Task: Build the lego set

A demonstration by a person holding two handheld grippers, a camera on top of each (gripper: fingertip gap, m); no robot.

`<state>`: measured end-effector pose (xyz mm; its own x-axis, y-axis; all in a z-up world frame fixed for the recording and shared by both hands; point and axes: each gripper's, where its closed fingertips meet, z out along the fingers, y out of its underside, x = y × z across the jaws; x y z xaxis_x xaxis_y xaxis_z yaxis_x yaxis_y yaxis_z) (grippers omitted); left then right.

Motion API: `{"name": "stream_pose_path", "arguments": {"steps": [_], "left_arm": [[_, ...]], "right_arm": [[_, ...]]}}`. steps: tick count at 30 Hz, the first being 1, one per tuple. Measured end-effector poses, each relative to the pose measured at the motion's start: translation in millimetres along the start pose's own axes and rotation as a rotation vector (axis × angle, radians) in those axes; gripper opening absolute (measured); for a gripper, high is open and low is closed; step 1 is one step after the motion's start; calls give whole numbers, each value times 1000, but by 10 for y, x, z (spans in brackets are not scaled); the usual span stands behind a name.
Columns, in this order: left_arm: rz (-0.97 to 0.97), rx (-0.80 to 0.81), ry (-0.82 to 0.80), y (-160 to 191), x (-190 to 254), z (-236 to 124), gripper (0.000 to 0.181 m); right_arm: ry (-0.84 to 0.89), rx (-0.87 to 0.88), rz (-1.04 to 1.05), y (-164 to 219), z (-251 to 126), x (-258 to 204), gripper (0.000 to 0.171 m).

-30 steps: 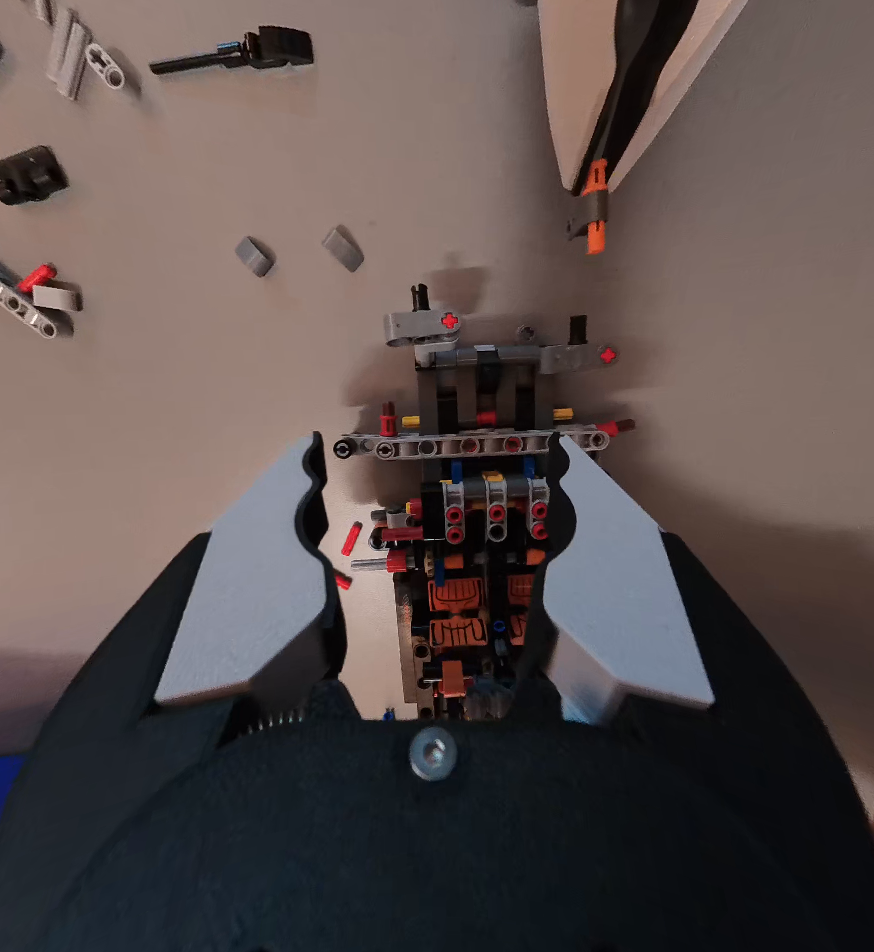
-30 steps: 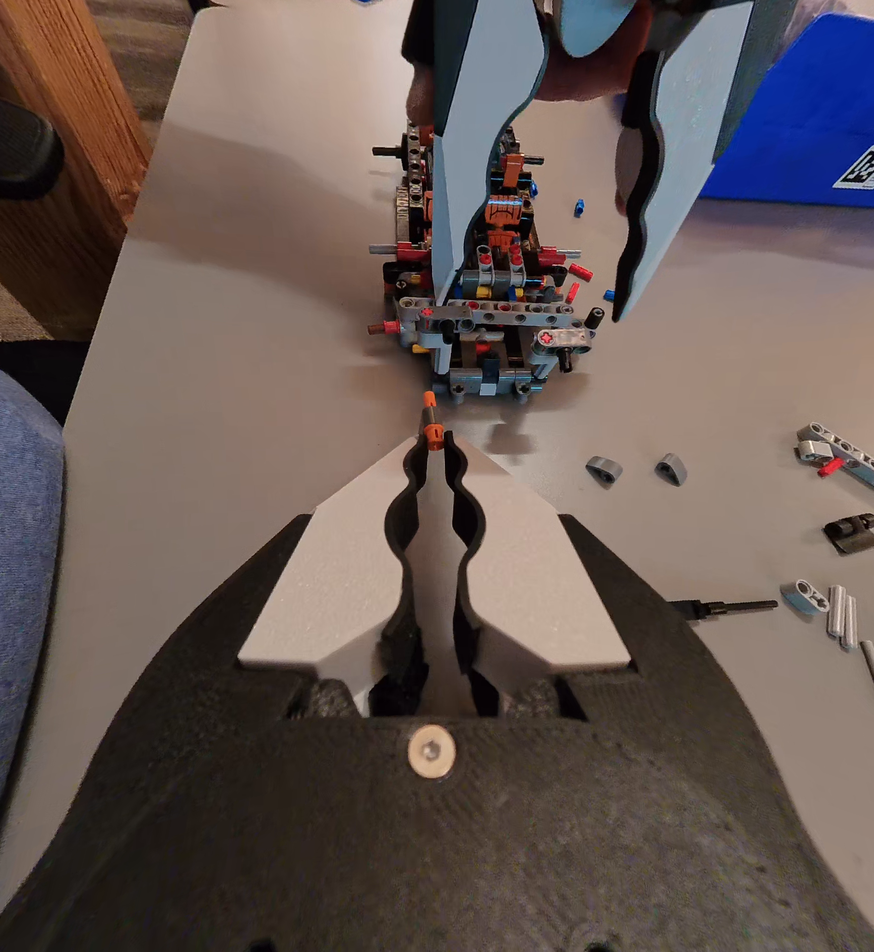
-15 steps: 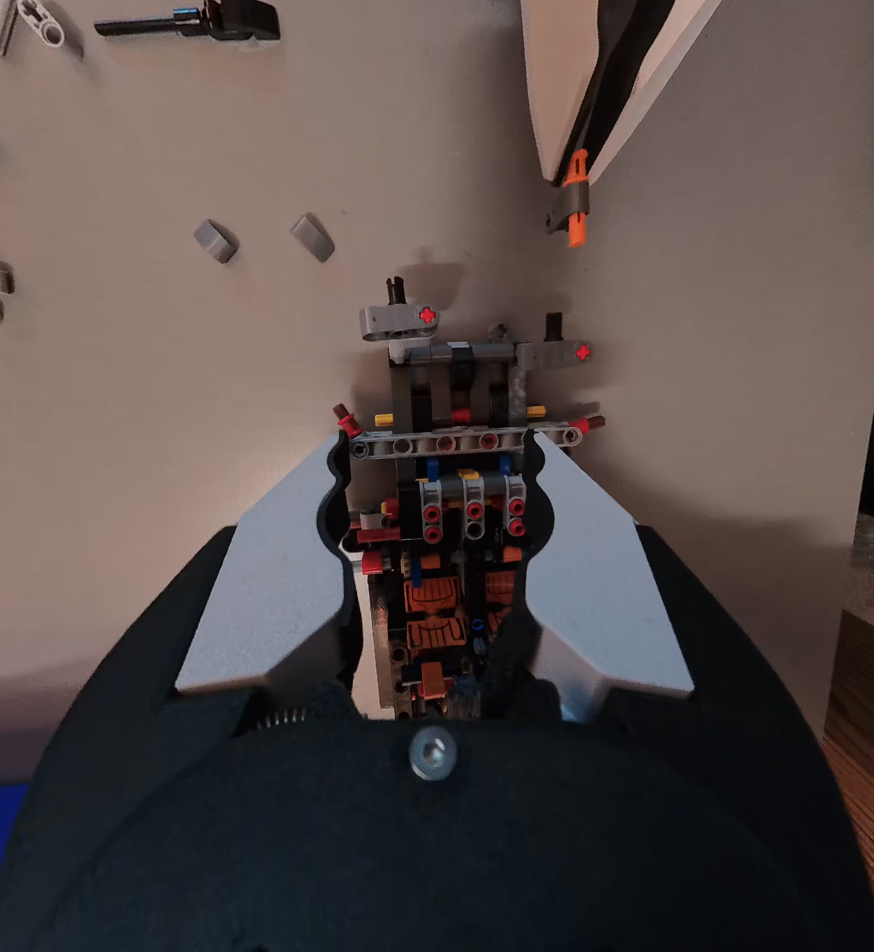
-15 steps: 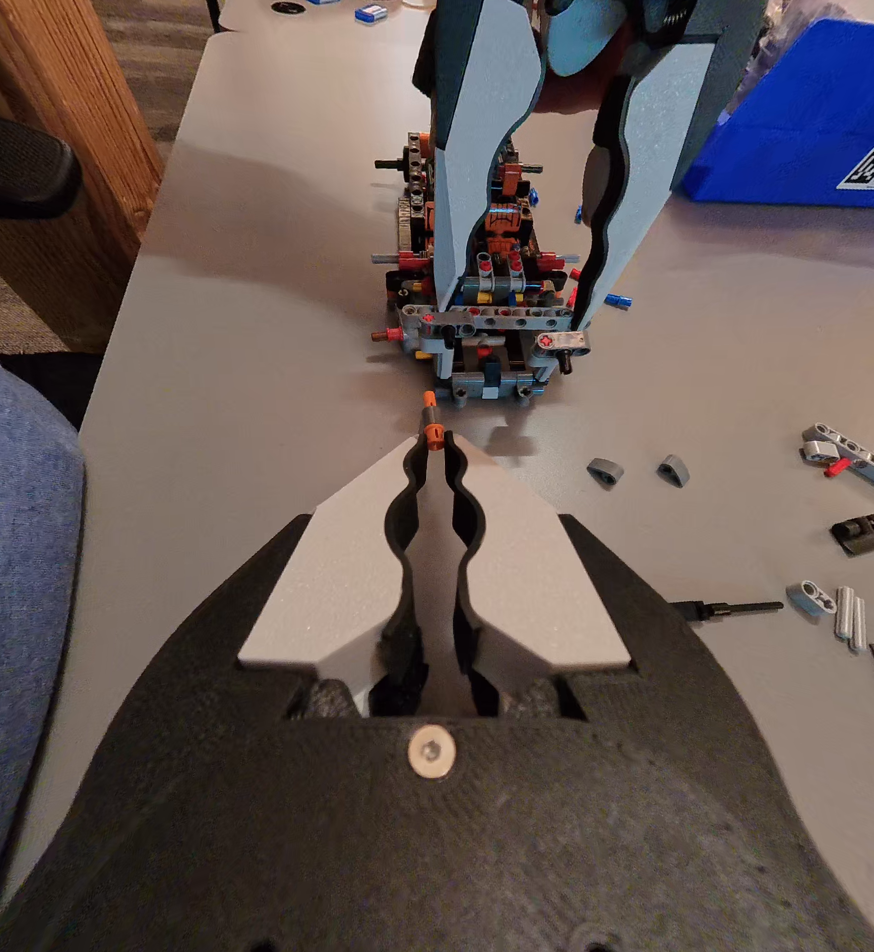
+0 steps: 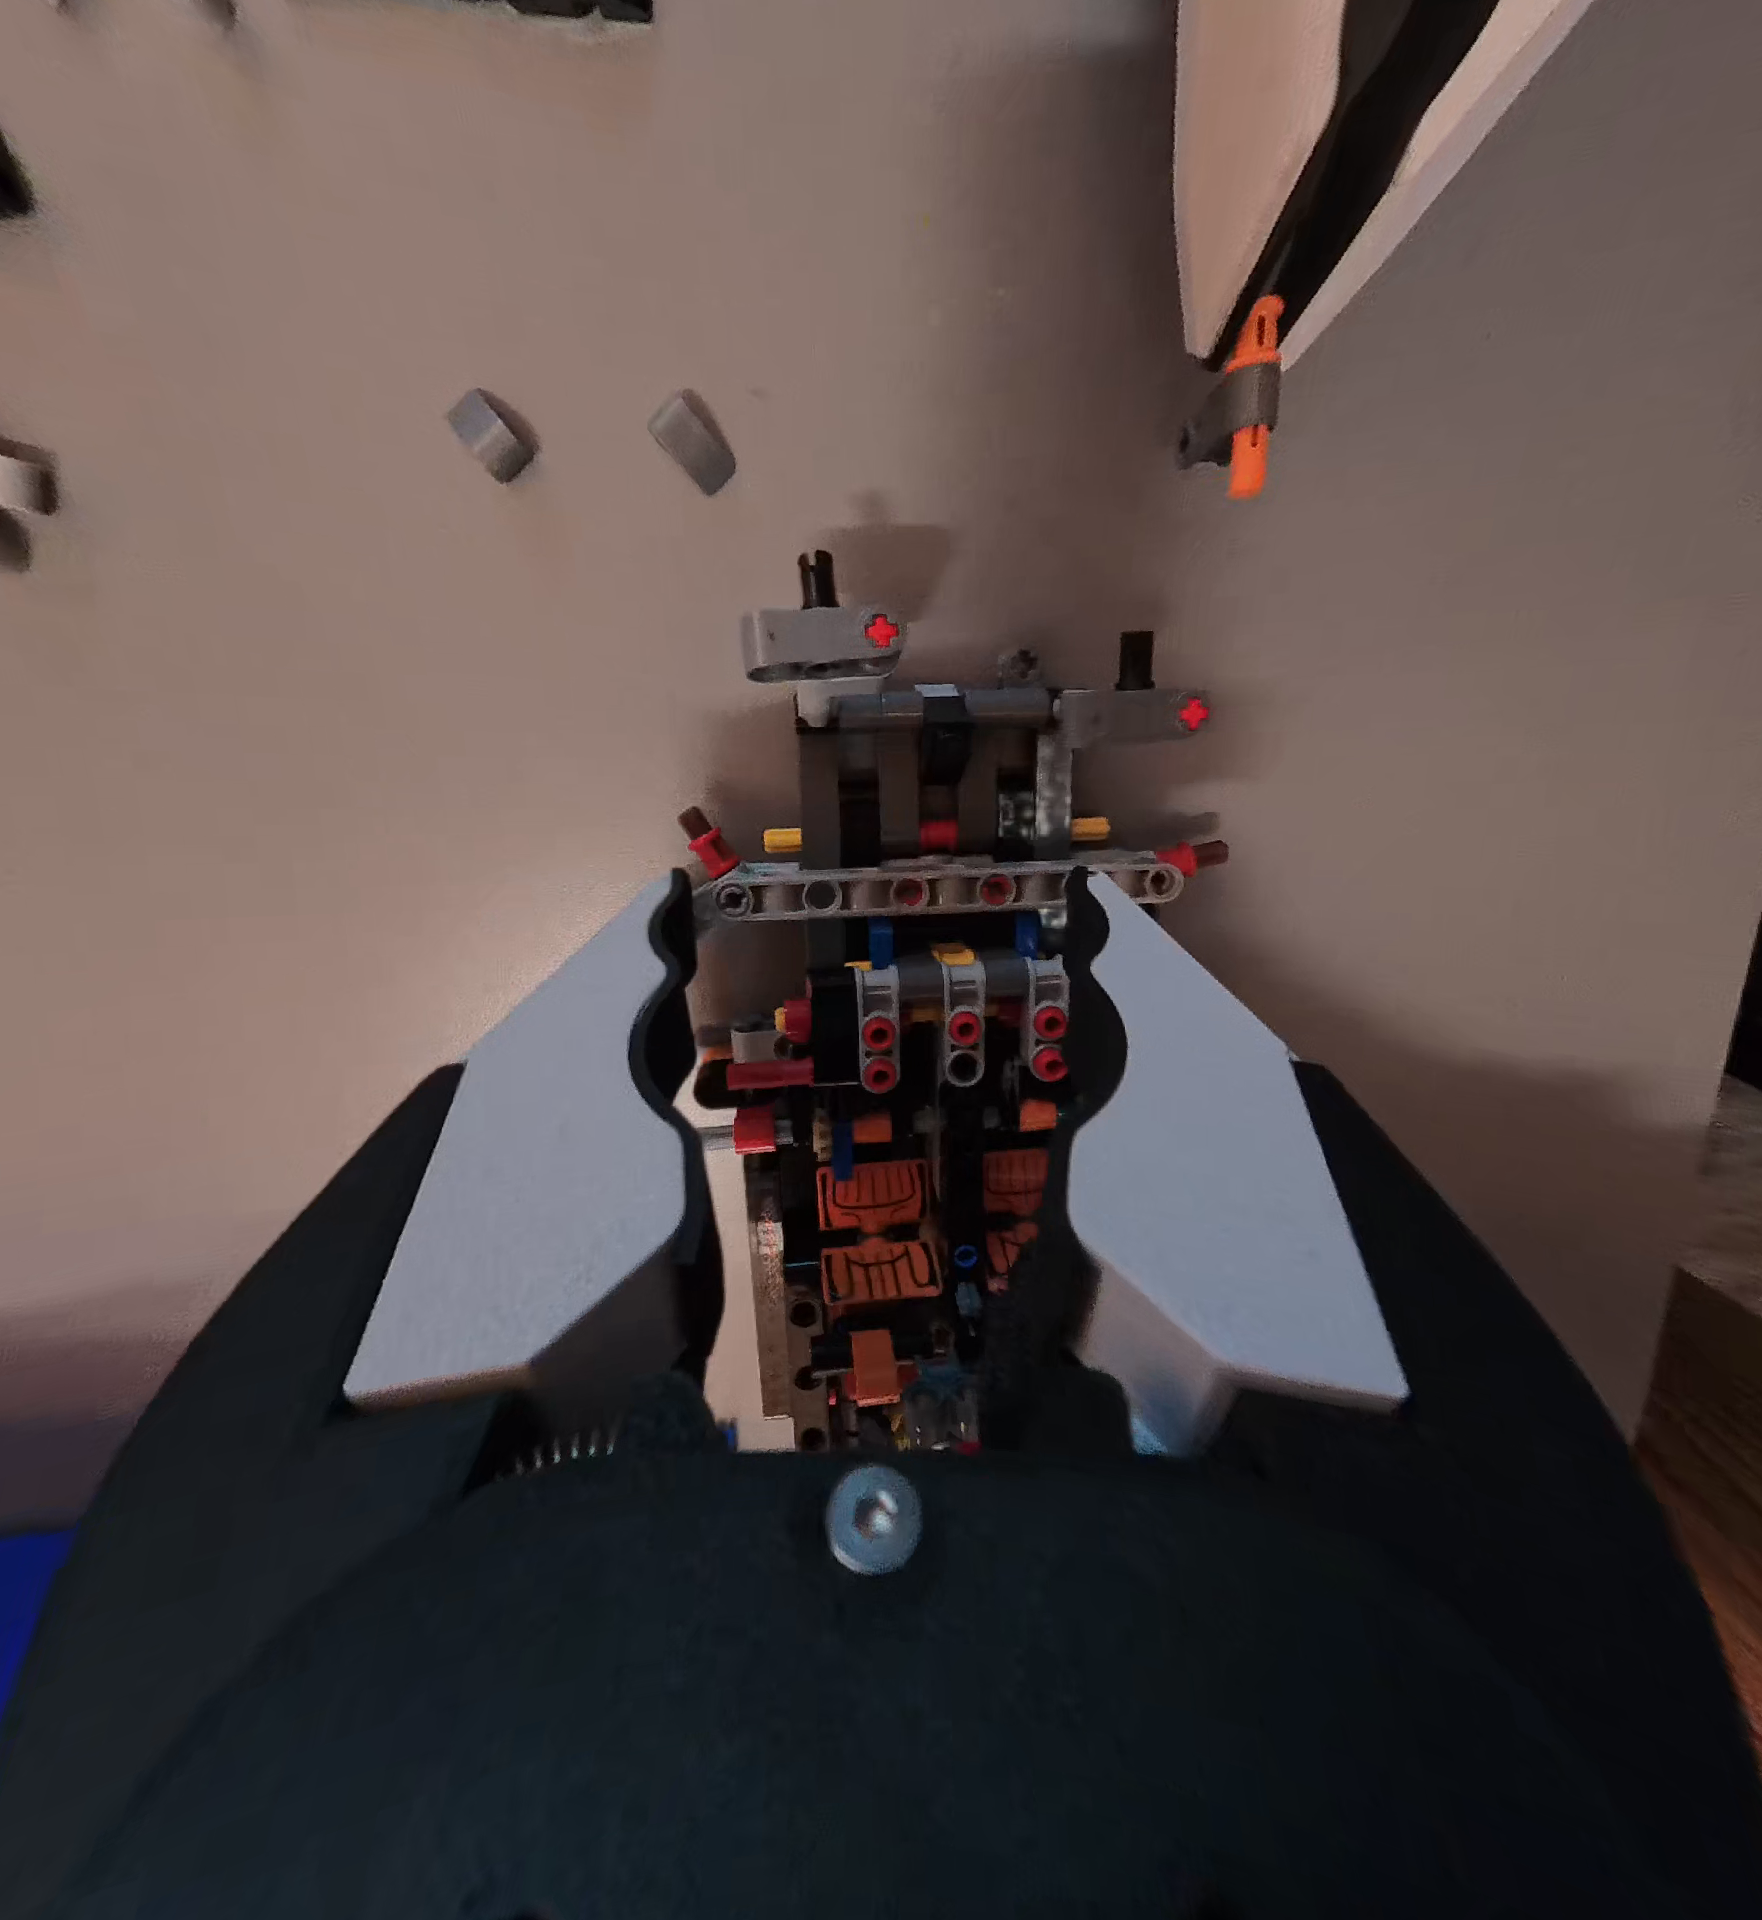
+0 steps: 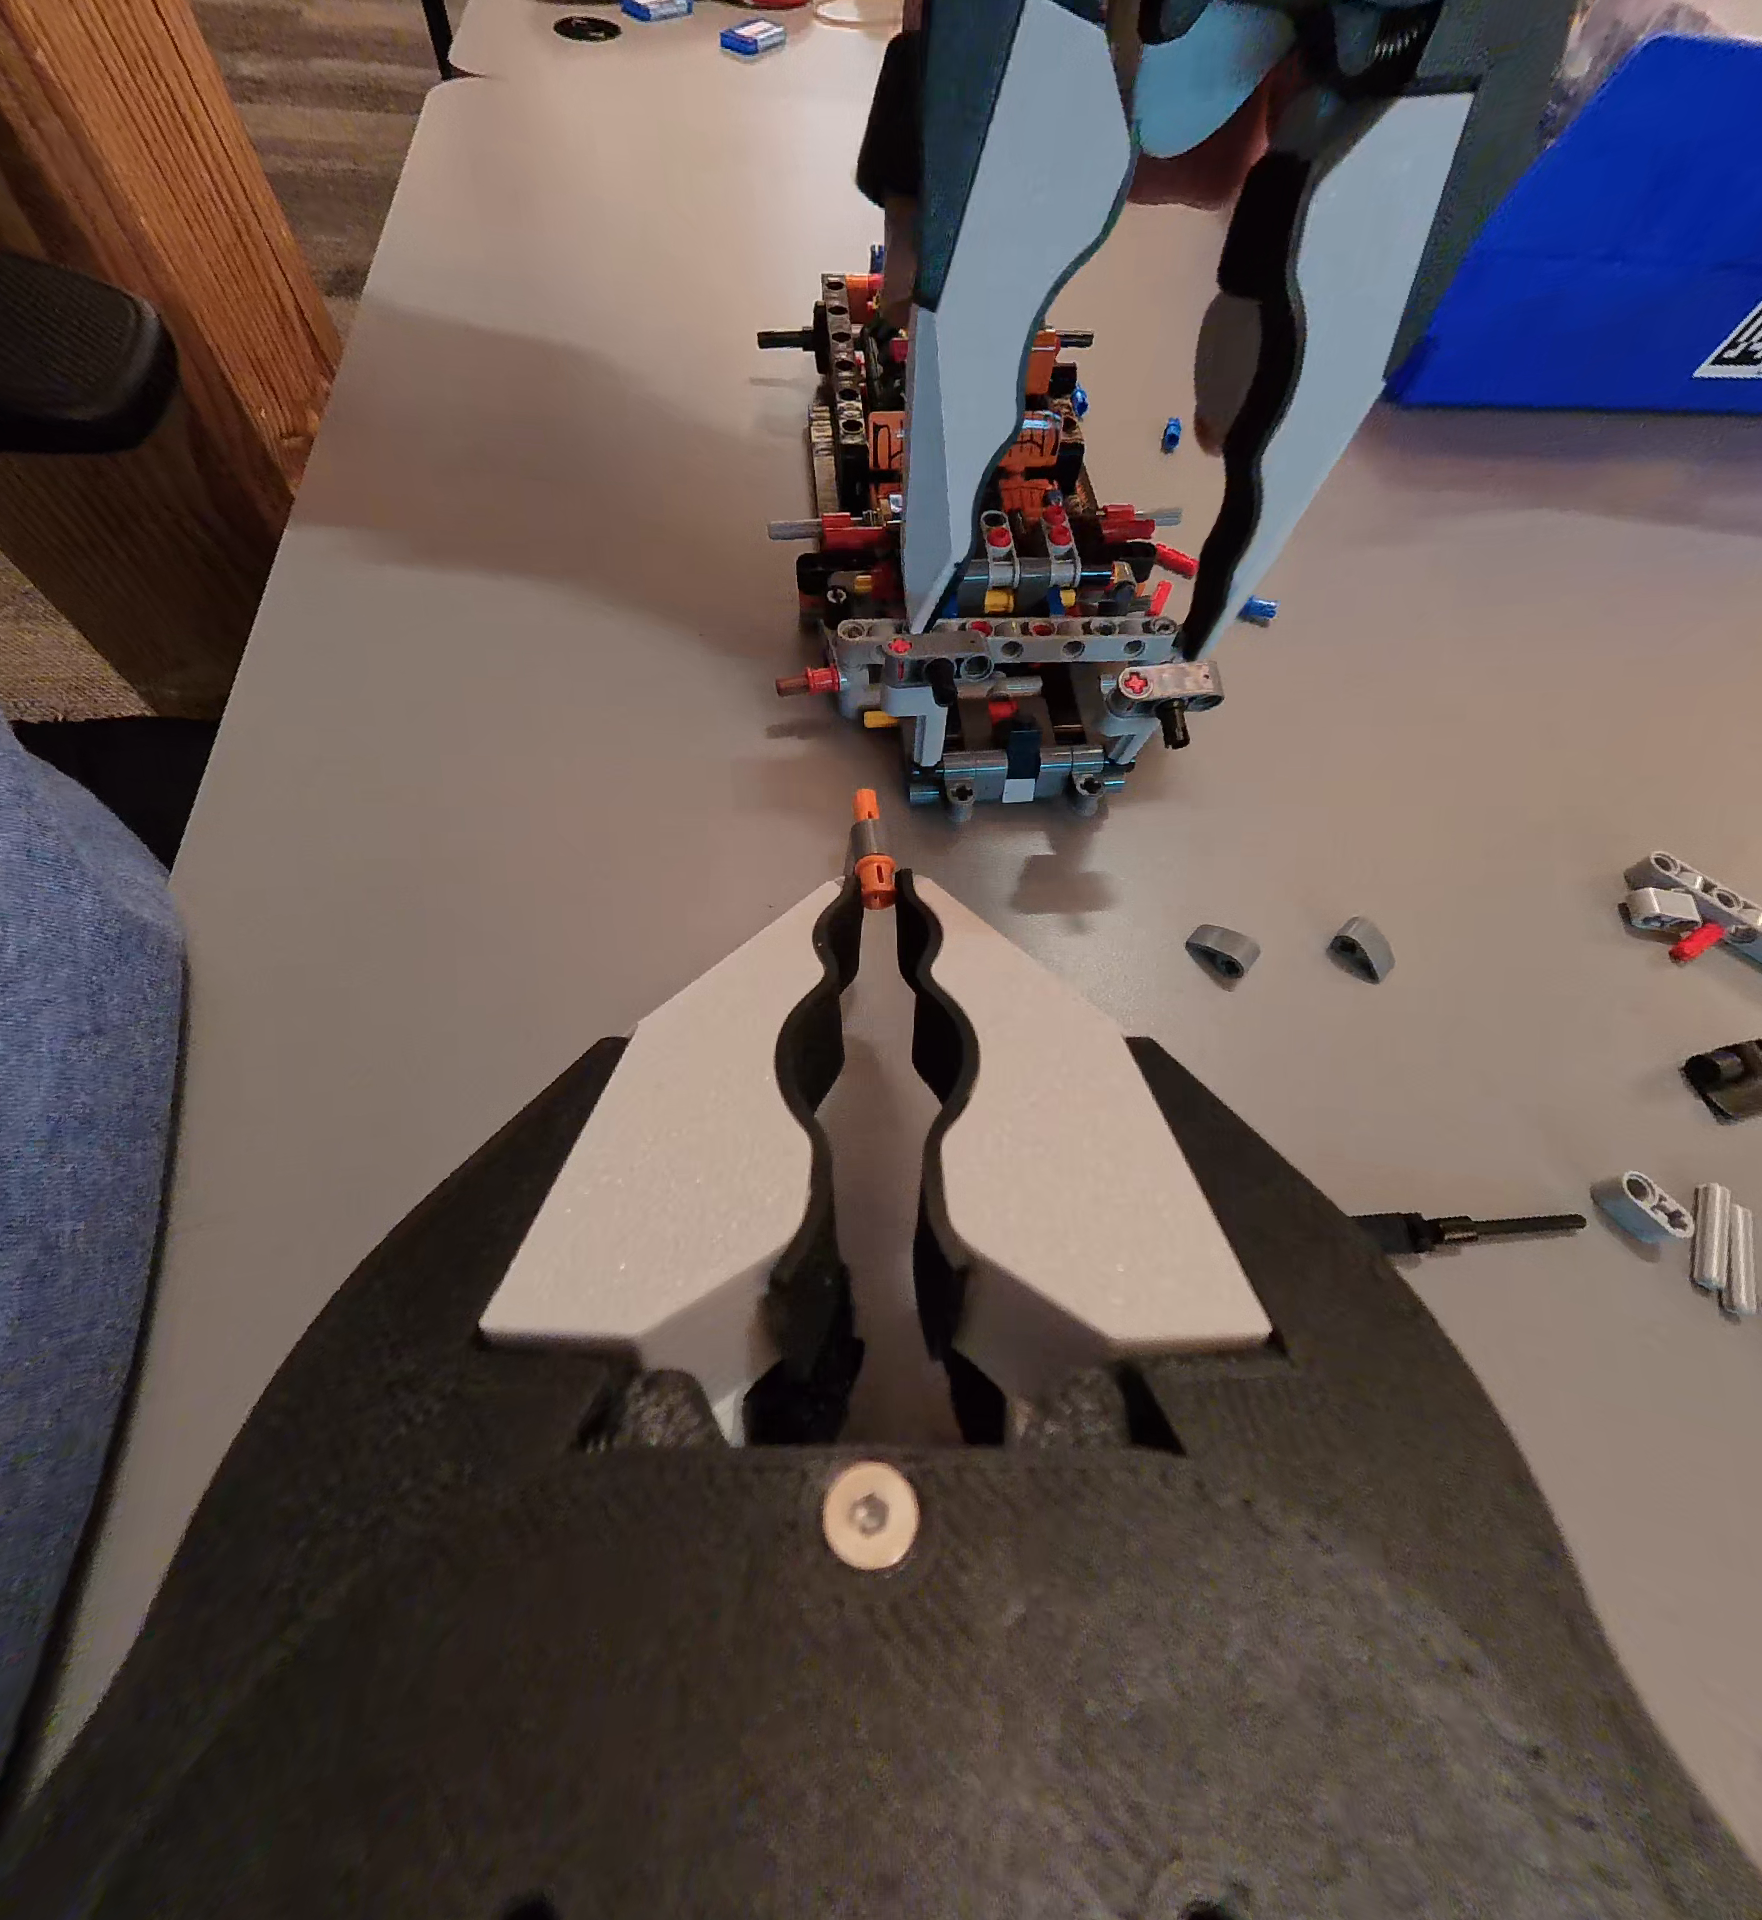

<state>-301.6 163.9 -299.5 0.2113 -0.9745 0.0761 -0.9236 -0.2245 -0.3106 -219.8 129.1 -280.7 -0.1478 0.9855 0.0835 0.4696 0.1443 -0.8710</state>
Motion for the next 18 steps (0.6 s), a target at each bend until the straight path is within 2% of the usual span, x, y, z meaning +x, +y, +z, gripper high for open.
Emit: {"name": "stream_pose_path", "arguments": {"steps": [3,8,11,18], "left_arm": [[-16,-1,1,5,2,1,69],[-16,-9,-54,6,-55,-12,79],[-49,-13,0,18,1,3,69],[-74,-4,8,29,15,0,66]], "right_arm": [[-2,2,1,-3,-2,-1,4],[-6,4,3,-6,-3,-5,4],[-7,5,2,-8,-4,-6,4],[-9,5,3,-10,-4,-9,4]]}}
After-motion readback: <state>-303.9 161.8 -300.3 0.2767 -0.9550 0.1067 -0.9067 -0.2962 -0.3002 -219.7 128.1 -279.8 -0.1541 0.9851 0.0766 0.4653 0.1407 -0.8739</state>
